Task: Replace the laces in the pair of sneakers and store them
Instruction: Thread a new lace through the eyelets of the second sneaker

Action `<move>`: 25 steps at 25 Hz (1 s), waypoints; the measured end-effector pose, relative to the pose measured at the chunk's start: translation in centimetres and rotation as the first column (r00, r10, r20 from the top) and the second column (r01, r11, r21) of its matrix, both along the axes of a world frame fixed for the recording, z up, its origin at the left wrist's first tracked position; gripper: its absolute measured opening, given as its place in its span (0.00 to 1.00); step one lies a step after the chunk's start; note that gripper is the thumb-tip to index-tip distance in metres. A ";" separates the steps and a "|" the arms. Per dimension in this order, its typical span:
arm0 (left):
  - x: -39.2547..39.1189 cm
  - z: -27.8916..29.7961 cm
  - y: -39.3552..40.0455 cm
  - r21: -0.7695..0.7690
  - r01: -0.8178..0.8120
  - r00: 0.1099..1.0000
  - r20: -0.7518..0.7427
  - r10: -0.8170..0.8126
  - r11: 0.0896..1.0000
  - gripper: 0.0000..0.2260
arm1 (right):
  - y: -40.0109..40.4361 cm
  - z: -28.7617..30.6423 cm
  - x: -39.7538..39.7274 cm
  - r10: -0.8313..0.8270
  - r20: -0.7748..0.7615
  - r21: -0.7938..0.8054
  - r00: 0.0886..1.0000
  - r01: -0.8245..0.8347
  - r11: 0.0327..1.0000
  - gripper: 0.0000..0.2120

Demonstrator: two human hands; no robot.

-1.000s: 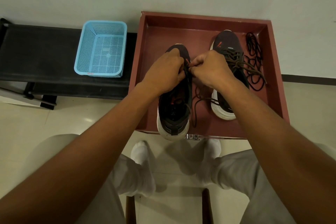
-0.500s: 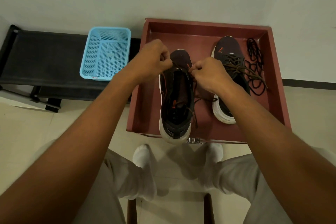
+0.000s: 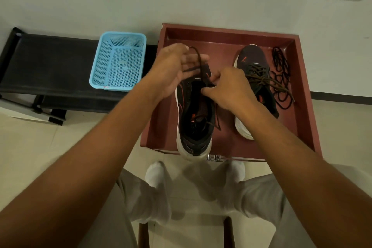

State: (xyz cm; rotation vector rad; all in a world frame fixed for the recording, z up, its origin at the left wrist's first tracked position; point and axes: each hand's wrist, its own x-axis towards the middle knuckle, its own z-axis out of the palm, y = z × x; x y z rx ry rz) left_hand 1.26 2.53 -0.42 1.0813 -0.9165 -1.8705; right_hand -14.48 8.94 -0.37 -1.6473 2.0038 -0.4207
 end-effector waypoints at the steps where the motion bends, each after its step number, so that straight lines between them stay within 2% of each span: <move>1: -0.5 -0.2 0.1 0.022 -0.016 1.000 -0.001 0.016 1.000 0.07 | 0.0 -0.2 0.1 -0.011 -0.012 0.009 1.000 0.011 1.000 0.12; 3: -1.2 -0.6 0.3 -0.056 -0.014 0.987 0.162 0.023 0.998 0.09 | 0.0 -0.5 0.2 -0.042 -0.006 0.043 0.999 0.043 0.998 0.10; 5: -1.1 -1.1 0.0 -0.232 0.060 0.920 0.390 0.036 0.971 0.07 | -0.1 -0.6 0.2 -0.071 -0.001 0.058 0.997 0.071 0.996 0.09; 8: -0.1 -1.3 -0.7 -0.462 0.237 0.770 0.626 0.125 0.855 0.05 | -0.2 -0.7 0.1 -0.094 -0.009 0.062 0.996 0.094 0.994 0.09; 11: 1.8 -0.4 -1.6 -0.561 0.369 0.610 0.748 0.262 0.741 0.06 | -0.4 -0.9 -0.2 -0.106 -0.007 0.074 0.994 0.106 0.992 0.09; 13: 3.8 0.4 -2.3 -0.577 0.384 0.527 0.778 0.342 0.720 0.06 | -0.4 -0.9 -0.4 -0.110 -0.009 0.081 0.994 0.110 0.991 0.09; 15: 5.2 0.5 -2.6 -0.557 0.373 0.475 0.802 0.363 0.742 0.06 | -0.4 -0.8 -0.4 -0.109 0.003 0.084 0.994 0.108 0.991 0.09; 18: 4.3 0.0 -1.6 -0.464 0.489 0.437 0.863 0.254 0.739 0.06 | -0.3 -0.6 0.0 -0.086 -0.002 0.078 0.996 0.086 0.993 0.09; 20: 2.5 -0.4 -0.3 -0.388 0.610 0.434 0.893 0.118 0.691 0.11 | -0.3 -0.5 0.1 -0.085 0.000 0.079 0.996 0.084 0.993 0.08; 21: 1.7 -0.6 0.1 -0.358 0.665 0.399 0.912 0.093 0.655 0.11 | -0.4 -0.4 0.0 -0.087 0.007 0.081 0.996 0.086 0.993 0.08; 23: 0.4 -1.0 0.7 -0.334 0.729 0.319 0.938 0.135 0.597 0.10 | -0.3 -0.4 0.0 -0.095 0.030 0.090 0.995 0.092 0.992 0.08; 25: -0.3 -1.4 1.1 -0.356 0.720 0.302 0.933 0.194 0.595 0.08 | -0.2 -0.3 -0.1 -0.110 0.057 0.095 0.992 0.104 0.990 0.08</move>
